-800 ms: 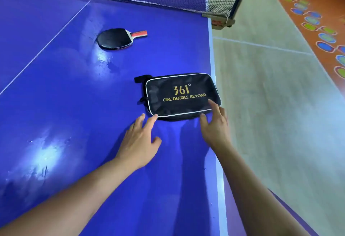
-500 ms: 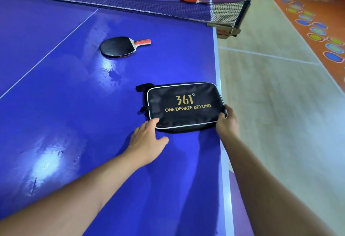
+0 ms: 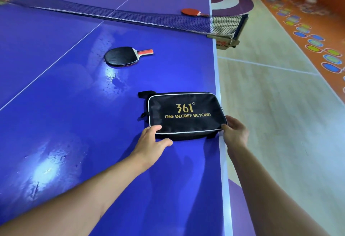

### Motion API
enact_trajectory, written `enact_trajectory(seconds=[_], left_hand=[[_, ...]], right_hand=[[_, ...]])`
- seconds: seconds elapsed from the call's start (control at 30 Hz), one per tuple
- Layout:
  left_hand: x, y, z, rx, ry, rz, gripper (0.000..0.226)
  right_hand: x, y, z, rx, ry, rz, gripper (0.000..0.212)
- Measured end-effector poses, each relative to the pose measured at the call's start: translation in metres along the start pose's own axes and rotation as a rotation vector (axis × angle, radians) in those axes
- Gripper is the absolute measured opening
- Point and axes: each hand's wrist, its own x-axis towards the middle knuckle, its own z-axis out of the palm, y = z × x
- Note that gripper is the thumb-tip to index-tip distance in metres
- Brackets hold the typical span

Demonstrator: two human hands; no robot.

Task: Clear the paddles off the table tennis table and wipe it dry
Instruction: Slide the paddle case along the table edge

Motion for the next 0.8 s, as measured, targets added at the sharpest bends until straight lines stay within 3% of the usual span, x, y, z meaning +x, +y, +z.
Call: enact_trajectory(seconds=[0.3, 0.43, 0.53, 0.67, 0.8], left_hand=[[0.012, -0.003, 0.0, 0.006, 0.013, -0.038, 0.072], [0.013, -0.003, 0.001, 0.02, 0.007, -0.044, 0.076], [0.014, -0.001, 0.0, 0.02, -0.004, -0.062, 0.079], [0.014, -0.001, -0.01, -0.03, -0.021, -0.11, 0.077], [0.0, -0.006, -0.02, -0.041, 0.085, -0.1, 0.07]], right_hand=[[0.019, -0.02, 0.0, -0.03, -0.065, 0.108, 0.02], [0.026, -0.027, 0.0, -0.097, -0.037, 0.136, 0.028], [0.019, -0.031, 0.001, -0.094, -0.112, 0.141, 0.036], [-0.016, -0.028, -0.008, 0.198, -0.228, 0.196, 0.023], [-0.056, -0.016, -0.025, 0.365, -0.198, 0.251, 0.02]])
